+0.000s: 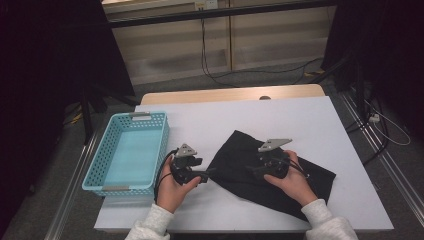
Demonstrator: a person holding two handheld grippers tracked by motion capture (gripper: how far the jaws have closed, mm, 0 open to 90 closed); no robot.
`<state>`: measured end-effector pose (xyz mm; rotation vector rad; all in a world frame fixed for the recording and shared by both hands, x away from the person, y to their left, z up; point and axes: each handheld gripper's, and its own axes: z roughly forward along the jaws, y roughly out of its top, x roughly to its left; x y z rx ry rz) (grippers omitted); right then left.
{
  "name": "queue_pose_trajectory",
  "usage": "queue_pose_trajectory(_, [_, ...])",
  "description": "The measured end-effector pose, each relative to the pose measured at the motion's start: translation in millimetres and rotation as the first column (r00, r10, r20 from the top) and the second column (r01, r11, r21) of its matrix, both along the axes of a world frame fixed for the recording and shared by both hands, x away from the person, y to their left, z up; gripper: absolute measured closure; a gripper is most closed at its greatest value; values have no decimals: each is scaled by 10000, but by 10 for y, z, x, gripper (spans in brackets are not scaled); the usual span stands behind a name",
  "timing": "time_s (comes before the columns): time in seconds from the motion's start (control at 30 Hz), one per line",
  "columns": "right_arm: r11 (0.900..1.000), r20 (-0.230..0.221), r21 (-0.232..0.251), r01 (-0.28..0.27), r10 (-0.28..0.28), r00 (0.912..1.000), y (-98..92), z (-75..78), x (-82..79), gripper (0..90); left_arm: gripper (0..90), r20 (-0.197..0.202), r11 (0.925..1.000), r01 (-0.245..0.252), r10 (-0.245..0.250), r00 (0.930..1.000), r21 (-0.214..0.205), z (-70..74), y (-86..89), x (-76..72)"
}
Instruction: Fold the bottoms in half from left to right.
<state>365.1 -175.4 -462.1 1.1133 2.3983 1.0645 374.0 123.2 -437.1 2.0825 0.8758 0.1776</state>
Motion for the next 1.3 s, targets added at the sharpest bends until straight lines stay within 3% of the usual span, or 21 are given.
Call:
queue_pose_trajectory(0.03, [9997, 288, -248, -44, 52, 9996, 5, -5, -11, 361, 324, 27, 10000, 7, -7, 10000, 1, 1, 4, 4])
queue_pose_trajectory(0.17, [9996, 211, -265, -127, 132, 9997, -40, -6, -7, 453, 324, -25, 10000, -25, 25, 10000, -5, -9, 10, 8])
queue_pose_trajectory(0.2, [9996, 211, -236, -147, 152, 9997, -51, -6, -11, 497, 324, -38, 10000, -41, 41, 10000, -3, -11, 10, 7])
queue_pose_trajectory(0.27, [9996, 110, -51, -268, 268, 9996, -73, -4, -18, 680, 324, -37, 10000, -21, 21, 10000, 12, -13, 9, 8])
queue_pose_trajectory(0.37, [9994, 143, -88, -322, 323, 9994, -62, -4, -22, 798, 324, -58, 10000, -39, 39, 10000, -20, -17, 5, 6])
queue_pose_trajectory(0.67, [9996, -237, 293, 61, -54, 9997, -60, 5, -14, 852, 324, -82, 10000, 9, -8, 10000, 62, -35, -5, 8])
queue_pose_trajectory(0.87, [9935, -799, 1106, 282, -194, 9966, -133, 48, 23, 863, 324, -163, 10000, -10, 11, 9999, 19, -42, -10, 11])
queue_pose_trajectory(1.03, [9863, -726, 1614, 347, -232, 9971, -182, 152, 20, 865, 321, -106, 10000, 7, -6, 9999, 77, -26, 9, 7])
queue_pose_trajectory(1.3, [9798, -576, 1967, 351, -242, 9980, -195, 273, -5, 865, 313, -54, 10000, 11, -11, 10000, -22, 2, 2, -5])
